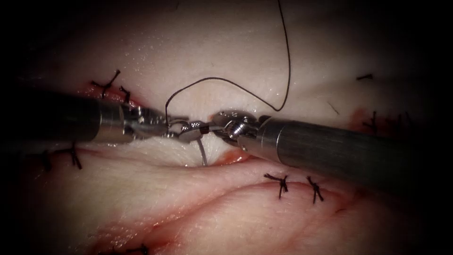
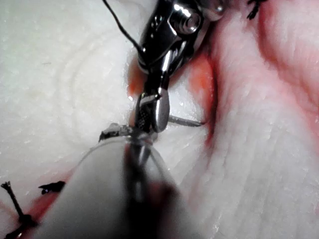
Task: Wound Closure
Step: Pass the needle through the top of the wound.
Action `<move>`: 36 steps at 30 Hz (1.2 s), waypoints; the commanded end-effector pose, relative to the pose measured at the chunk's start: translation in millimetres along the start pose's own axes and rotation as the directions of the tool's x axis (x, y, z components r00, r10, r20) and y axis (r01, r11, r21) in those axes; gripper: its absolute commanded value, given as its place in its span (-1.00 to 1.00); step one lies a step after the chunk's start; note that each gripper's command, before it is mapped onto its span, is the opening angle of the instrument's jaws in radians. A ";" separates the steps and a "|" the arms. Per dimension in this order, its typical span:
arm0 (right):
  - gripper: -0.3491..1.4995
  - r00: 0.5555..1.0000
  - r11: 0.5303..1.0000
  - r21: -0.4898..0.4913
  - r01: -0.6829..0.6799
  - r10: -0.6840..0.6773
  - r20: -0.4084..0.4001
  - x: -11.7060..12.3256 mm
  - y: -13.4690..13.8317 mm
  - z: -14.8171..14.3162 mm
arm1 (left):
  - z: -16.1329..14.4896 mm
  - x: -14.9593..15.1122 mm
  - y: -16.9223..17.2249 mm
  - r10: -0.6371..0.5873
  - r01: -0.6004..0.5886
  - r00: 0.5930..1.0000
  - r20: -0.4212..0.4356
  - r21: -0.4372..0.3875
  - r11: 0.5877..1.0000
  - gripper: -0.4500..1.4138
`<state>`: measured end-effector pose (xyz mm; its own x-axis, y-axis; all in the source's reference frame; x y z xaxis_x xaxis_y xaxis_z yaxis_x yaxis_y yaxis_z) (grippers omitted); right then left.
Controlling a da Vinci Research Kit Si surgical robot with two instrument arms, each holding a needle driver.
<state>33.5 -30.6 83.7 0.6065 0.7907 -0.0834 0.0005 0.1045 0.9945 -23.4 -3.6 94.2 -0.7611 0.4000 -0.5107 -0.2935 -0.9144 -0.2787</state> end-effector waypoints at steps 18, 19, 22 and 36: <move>0.98 0.820 0.894 -0.392 0.218 -0.385 -0.423 12.1 1.8 -6.2 | 0.3 1.1 0.3 -0.008 0.008 1.000 0.001 -0.001 1.000 0.12; 0.98 0.800 0.885 -0.411 0.220 -0.405 -0.443 12.8 1.6 -7.1 | 0.2 1.1 0.3 -0.009 0.009 1.000 0.002 -0.002 1.000 0.12; 0.98 0.737 0.827 -0.507 0.244 -0.498 -0.457 14.5 0.4 -10.3 | -0.2 1.5 0.3 -0.013 0.013 1.000 0.003 0.003 1.000 0.12; 0.98 0.610 0.626 -0.703 0.338 -0.714 -0.343 17.9 -4.5 -15.5 | -2.9 2.7 1.4 -0.016 0.016 1.000 0.009 0.003 1.000 0.07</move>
<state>31.2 -8.3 76.6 0.0978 0.6177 -0.7803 -0.3576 0.7535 0.5517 -23.5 -4.0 89.4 -0.7621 0.4157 -0.4964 -0.3077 -0.9071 -0.2871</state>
